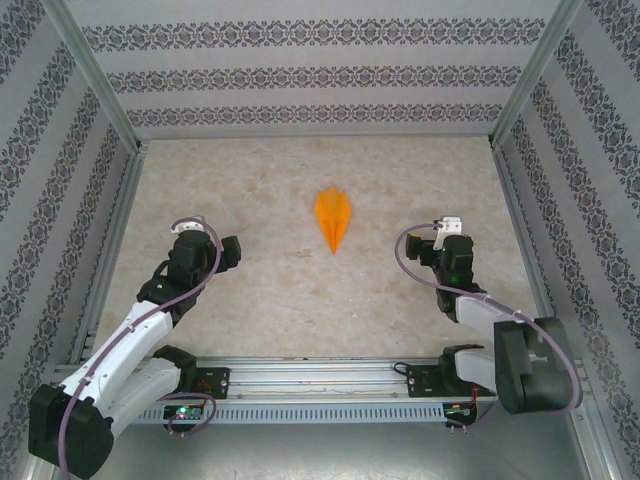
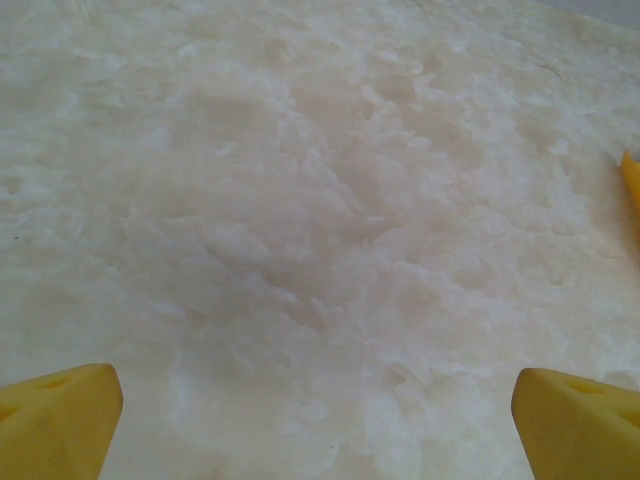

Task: Fold a paper plane with a square sheet of paper (fold left side to right side)
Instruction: Reset both arms

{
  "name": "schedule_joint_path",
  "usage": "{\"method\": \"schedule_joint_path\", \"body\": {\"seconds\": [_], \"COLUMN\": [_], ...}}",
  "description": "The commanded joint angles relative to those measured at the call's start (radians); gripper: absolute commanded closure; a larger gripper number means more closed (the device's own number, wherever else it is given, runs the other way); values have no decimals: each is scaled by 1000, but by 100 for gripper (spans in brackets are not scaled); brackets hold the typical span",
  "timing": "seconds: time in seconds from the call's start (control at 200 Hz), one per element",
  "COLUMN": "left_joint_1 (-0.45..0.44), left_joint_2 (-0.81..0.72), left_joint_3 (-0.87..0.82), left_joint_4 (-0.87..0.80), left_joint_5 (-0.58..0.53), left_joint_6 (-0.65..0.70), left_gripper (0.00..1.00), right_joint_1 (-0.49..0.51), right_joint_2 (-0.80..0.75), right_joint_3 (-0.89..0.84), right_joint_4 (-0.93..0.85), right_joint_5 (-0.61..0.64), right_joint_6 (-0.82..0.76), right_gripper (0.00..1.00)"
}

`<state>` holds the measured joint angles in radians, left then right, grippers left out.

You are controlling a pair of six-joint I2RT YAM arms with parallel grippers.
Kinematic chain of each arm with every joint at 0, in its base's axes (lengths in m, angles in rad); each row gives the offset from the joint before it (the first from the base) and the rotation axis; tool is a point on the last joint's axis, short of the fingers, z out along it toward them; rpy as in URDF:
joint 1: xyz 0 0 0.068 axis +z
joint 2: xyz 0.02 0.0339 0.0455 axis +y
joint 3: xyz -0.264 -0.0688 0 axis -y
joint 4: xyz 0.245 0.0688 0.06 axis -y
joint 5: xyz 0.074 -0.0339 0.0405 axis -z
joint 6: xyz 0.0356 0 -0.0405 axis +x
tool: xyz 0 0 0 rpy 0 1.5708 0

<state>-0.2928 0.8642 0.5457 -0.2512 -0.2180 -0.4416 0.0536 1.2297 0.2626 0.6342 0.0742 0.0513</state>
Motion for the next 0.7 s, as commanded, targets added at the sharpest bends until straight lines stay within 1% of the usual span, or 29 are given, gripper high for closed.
{"method": "schedule_joint_path", "body": {"seconds": [0.0, 0.325, 0.415, 0.46, 0.545, 0.57, 0.694], "left_joint_1": [27, 68, 91, 108, 149, 163, 253], "left_joint_2": [-3, -28, -24, -19, -3, 4, 52], "left_joint_3": [20, 11, 5, 3, 10, 13, 25], "left_joint_4": [7, -1, 11, 19, 26, 26, 48], "left_joint_5": [-23, -8, 6, 12, 14, 7, 10], "left_joint_6": [38, 65, 77, 84, 107, 113, 144], "left_gripper": [0, 0, 0, 0, 0, 0, 0], "right_joint_1": [-17, -30, -32, -34, -43, -52, -54], "right_joint_2": [64, 225, 289, 301, 287, 290, 296], "right_joint_3": [32, 48, 50, 58, 75, 109, 109], "right_joint_4": [193, 329, 392, 402, 315, 302, 315], "right_joint_5": [-60, -102, -105, -102, -56, -42, -45], "right_joint_6": [-47, -52, -47, -39, -11, 2, 7], "right_gripper": [2, 2, 2, 2, 2, 2, 2]}}
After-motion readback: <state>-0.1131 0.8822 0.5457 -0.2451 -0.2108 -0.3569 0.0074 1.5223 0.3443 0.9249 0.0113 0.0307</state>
